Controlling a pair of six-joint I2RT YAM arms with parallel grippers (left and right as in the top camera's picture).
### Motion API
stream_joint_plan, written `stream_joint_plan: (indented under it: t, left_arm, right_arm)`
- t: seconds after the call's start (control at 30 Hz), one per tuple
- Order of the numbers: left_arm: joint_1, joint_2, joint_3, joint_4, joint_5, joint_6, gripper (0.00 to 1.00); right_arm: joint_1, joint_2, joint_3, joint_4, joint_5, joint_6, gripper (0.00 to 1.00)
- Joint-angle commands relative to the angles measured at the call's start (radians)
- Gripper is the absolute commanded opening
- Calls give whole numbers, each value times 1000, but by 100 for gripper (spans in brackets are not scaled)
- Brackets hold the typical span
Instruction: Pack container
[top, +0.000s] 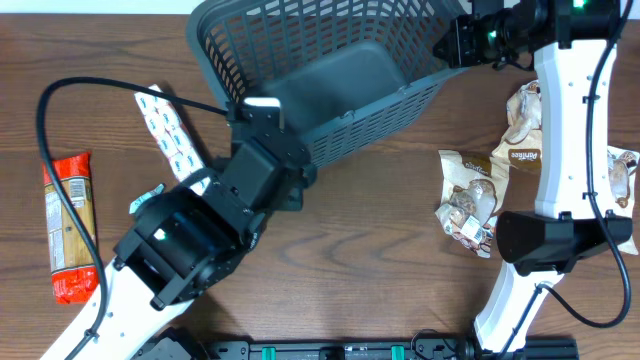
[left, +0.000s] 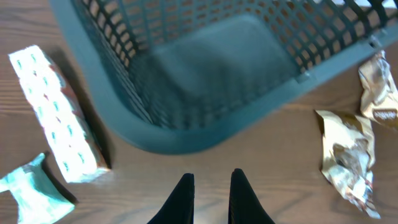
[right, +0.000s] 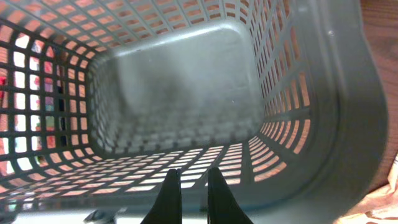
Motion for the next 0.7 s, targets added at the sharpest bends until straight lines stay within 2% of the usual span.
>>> stream_joint_plan:
  t: [0.0, 0.3, 0.47, 0.67]
  left_arm:
    - [-33, 13, 16, -26, -16, -47, 9]
    - [-87, 81, 14, -156, 4, -17, 9]
    - [-87, 154, 14, -145, 44, 65, 6]
    - [-87, 216, 14, -114, 44, 123, 6]
  right_arm:
    - [8, 0, 14, -1, 5, -34, 1]
    - [8, 2, 14, -3, 42, -47, 1]
    - [10, 16, 14, -5, 42, -62, 1]
    - [11, 44, 14, -14, 42, -74, 1]
